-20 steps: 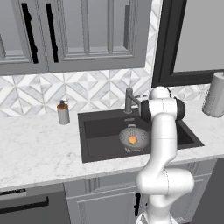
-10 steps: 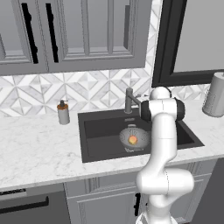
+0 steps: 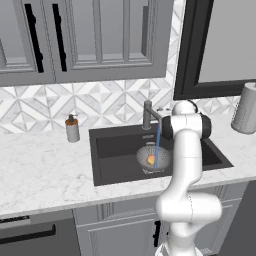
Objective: Put the colander in the sink, put the peach in the colander, and turn on the sink faucet and pour water over the colander.
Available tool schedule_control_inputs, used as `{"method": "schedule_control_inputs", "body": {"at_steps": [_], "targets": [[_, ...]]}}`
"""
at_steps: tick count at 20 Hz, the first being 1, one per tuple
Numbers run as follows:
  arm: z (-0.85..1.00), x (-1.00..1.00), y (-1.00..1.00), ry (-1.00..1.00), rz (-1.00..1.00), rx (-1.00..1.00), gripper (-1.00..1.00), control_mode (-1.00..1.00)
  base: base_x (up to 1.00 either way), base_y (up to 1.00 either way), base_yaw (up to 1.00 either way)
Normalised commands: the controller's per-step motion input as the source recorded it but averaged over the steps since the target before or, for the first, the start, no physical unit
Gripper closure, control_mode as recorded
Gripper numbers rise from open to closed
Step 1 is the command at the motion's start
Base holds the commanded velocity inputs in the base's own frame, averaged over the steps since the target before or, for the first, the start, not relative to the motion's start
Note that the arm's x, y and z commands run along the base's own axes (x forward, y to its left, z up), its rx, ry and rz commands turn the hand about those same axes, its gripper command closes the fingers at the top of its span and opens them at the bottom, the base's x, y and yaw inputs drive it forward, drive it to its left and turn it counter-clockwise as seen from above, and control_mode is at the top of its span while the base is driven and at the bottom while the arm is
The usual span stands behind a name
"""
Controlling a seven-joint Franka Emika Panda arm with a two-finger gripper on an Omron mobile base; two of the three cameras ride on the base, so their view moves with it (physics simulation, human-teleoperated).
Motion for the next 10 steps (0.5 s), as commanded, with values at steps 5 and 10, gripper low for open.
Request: {"method": "schedule_control_inputs", "body": {"at_steps": [5, 10], "targets": [[0.0, 0.0, -1.0, 0.0, 0.0, 0.06, -1.0, -1.0, 0.0, 0.0, 0.0], [0.0, 0.0, -0.87, 0.0, 0.0, 0.05, -1.0, -1.0, 0.0, 0.0, 0.0]]}}
